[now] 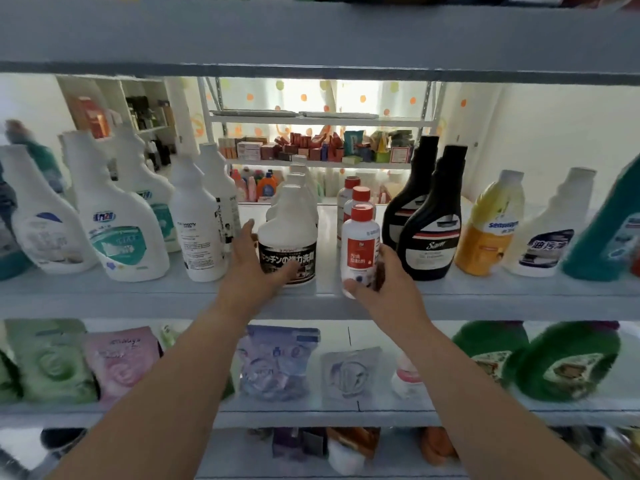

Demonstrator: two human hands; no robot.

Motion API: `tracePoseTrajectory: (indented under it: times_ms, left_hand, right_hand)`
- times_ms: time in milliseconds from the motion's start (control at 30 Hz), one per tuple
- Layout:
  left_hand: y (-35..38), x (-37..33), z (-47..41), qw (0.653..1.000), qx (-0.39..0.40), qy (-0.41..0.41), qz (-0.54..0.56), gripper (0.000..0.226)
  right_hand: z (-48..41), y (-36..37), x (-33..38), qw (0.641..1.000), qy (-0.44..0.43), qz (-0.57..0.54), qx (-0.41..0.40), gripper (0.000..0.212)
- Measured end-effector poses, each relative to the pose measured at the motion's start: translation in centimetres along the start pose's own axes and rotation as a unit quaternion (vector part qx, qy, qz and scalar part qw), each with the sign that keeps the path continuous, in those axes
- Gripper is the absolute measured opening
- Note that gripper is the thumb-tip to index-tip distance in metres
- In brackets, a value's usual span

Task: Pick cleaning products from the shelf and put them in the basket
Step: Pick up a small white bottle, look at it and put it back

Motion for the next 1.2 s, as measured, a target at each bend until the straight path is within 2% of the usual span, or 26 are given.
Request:
tracePoseTrajectory:
  times_ms: [100,133,233,300,400,500,633,700,800,900,967,1067,1133,1200]
  left_hand:
    - [0.1,-2.2,5.7,0.992,-0.087,0.060,0.068,0.062]
    - [0.8,-3.4,8.1,0.990,-0.070,0.068,0.097,0.052]
    - [4.0,-7.1,13.9,0.978,0.068,0.019,0.198,0.034]
    - [6.0,-8.1,16.2,0.967,0.096,-0.031,0.233,0.028]
    - [7.5,-9.0,18.3,0.972,0.065,-0.069,0.214,0.030]
    - [8.8,-9.5,20.0,0.973,0.070,-0.092,0.202,0.038]
    - [9.7,-9.6,21.5,0.971,0.076,-0.105,0.201,0.049]
    - [9.8,-9.5,21.9,0.969,0.084,-0.114,0.203,0.052]
    - [10.1,-8.7,22.2,0.958,0.081,-0.155,0.226,0.037]
    - [9.8,-8.0,22.2,0.940,0.060,-0.214,0.259,0.025]
    - [9.6,-7.6,22.5,0.930,0.072,-0.237,0.272,0.019]
    - [8.9,-6.9,22.9,0.908,0.105,-0.260,0.310,0.042]
    - [8.2,-6.4,22.9,0.875,0.104,-0.291,0.373,0.038]
    - [7.4,-5.9,22.9,0.824,0.098,-0.341,0.441,0.031]
  right_hand:
    - [2.4,-1.8,0.1,0.993,0.006,-0.090,0.078,0.062]
    - [3.2,-2.4,0.0,0.986,0.015,-0.125,0.108,0.061]
    - [5.9,-3.2,-1.2,0.950,0.052,-0.239,0.194,0.058]
    - [7.5,-3.5,-2.8,0.930,0.077,-0.286,0.219,0.057]
    - [9.2,-3.6,-5.1,0.905,0.109,-0.347,0.222,0.061]
    - [10.3,-3.9,-6.8,0.875,0.149,-0.408,0.214,0.067]
    - [11.6,-4.7,-7.9,0.790,0.202,-0.528,0.238,0.071]
    - [12.2,-4.7,-8.2,0.768,0.212,-0.551,0.248,0.069]
    - [12.7,-4.6,-8.4,0.799,0.206,-0.514,0.234,0.061]
    - [13.0,-4.9,-8.5,0.865,0.179,-0.422,0.203,0.058]
    - [13.3,-5.1,-8.1,0.901,0.138,-0.362,0.196,0.054]
    - [13.9,-4.6,-6.9,0.929,0.086,-0.308,0.184,0.052]
    - [14.2,-3.9,-6.1,0.935,0.073,-0.307,0.161,0.046]
    - [14.4,-3.1,-5.3,0.934,0.079,-0.321,0.135,0.043]
Point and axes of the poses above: each hand's wrist, its own z-axis away from the middle knuckle, its own y-axis out of the palm, x = y × z, the point moved 3 cm from there along -z, towards the middle knuckle, and after that the axes turned 2 degrees about -x, right-handed, at the moved point
